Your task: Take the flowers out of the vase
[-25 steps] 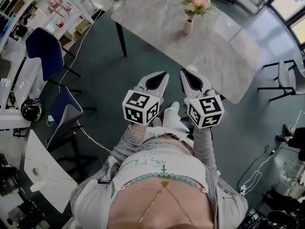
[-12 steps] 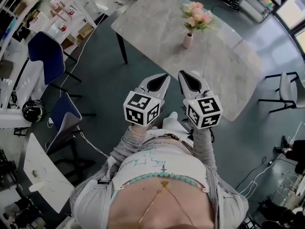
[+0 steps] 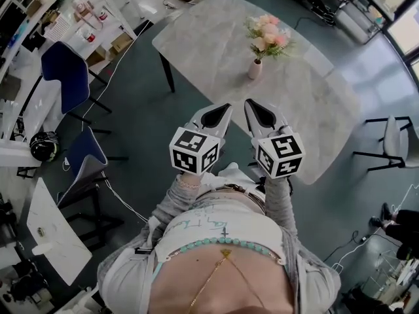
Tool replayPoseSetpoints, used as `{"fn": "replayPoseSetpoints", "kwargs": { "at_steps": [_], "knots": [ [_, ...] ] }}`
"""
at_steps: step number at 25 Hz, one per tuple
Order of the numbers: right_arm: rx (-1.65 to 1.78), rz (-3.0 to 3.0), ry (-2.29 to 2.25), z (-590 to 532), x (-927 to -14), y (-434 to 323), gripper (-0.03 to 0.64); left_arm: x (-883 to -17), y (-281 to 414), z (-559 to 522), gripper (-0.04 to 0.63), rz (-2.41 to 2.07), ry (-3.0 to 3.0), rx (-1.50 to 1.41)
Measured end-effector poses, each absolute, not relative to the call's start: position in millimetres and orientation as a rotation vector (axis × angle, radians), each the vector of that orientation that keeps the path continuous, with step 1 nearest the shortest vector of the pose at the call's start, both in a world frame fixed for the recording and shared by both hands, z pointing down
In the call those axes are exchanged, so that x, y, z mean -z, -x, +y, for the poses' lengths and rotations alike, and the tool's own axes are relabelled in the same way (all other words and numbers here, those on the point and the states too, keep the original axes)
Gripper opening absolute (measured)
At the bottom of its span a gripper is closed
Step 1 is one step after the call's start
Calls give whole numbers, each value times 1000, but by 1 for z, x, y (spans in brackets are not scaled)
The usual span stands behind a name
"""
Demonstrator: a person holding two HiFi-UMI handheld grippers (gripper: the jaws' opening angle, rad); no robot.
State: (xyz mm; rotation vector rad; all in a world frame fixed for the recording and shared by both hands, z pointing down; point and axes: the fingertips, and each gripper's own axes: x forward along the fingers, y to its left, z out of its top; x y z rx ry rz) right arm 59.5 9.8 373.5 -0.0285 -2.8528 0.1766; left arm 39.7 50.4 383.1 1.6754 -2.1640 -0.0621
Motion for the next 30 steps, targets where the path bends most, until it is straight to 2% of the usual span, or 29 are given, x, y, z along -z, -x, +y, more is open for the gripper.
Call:
{"fn": "replayPoseSetpoints", "kwargs": {
  "at_steps": [15,30],
  "knots": [
    [-216,-2841,-63,-19,-383,-29,25,-391,-4,19,0,-2093,-1736,65],
    [-257,-2827,-208,-12,-384,50,26,-387,68,17,0,-1945,-1885,29]
  ]
}}
